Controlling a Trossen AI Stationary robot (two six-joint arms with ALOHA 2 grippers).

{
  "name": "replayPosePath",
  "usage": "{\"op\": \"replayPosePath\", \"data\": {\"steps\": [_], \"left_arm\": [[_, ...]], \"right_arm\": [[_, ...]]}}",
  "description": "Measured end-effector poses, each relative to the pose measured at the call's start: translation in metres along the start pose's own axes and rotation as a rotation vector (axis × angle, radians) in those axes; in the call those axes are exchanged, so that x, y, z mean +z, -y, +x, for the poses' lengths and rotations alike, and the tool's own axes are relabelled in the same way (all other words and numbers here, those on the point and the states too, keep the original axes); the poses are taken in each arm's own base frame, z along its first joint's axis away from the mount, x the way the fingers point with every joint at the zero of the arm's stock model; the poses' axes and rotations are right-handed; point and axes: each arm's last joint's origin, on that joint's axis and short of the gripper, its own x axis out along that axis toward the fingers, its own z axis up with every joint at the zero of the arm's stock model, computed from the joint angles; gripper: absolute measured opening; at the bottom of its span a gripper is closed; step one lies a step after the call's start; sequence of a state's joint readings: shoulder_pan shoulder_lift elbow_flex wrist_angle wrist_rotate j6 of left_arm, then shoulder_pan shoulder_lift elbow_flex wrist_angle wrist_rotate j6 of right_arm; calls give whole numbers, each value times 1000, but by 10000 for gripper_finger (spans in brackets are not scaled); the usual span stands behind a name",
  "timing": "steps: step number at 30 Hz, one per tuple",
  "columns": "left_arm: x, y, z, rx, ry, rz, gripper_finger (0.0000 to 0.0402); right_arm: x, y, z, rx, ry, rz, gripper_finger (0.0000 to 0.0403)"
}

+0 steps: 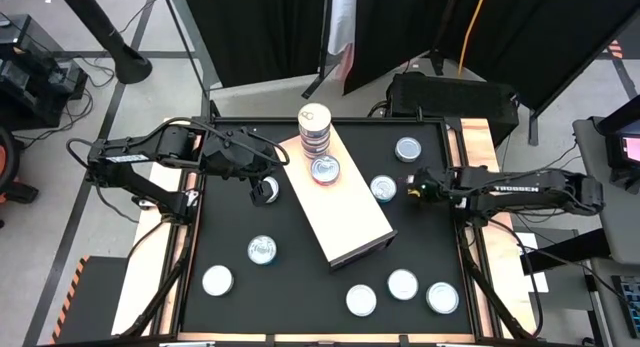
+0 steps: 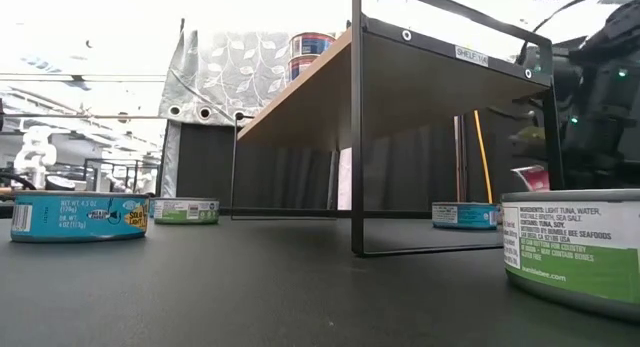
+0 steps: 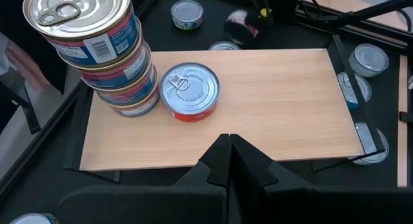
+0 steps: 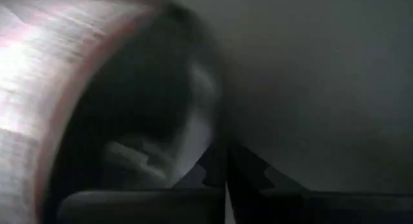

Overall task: Stack canned seafood by type on shelf
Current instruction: Stack the red tuna can on top of the red tuna can on the shelf, then stack the red tuna can on top of the stacked red tuna can on the shelf

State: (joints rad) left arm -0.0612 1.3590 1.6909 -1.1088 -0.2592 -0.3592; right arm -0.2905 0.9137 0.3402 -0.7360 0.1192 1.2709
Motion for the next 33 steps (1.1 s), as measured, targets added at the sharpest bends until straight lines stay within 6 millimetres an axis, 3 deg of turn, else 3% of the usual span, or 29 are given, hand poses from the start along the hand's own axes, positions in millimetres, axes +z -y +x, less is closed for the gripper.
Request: {"op": "replayPosePath", "data": {"steps": [10,16,22,28,33], "left_arm": [[0,0,0,1,-2,4,10],[0,0,0,2,-4,7,10],[-1,0,0,3,-5,12,10],[0,0,0,3,2,33,10],[0,0,0,4,3,32,10]], "right_arm": [[-13,-2,-4,23,-29,-52,0],[-10,-23,-38,177,14,-134,0],[-4,-32,-63,208,45,-151,0],[-5,-37,-59,193,38,-165,0],[-7,-37,-39,191,-18,-163,0]]}}
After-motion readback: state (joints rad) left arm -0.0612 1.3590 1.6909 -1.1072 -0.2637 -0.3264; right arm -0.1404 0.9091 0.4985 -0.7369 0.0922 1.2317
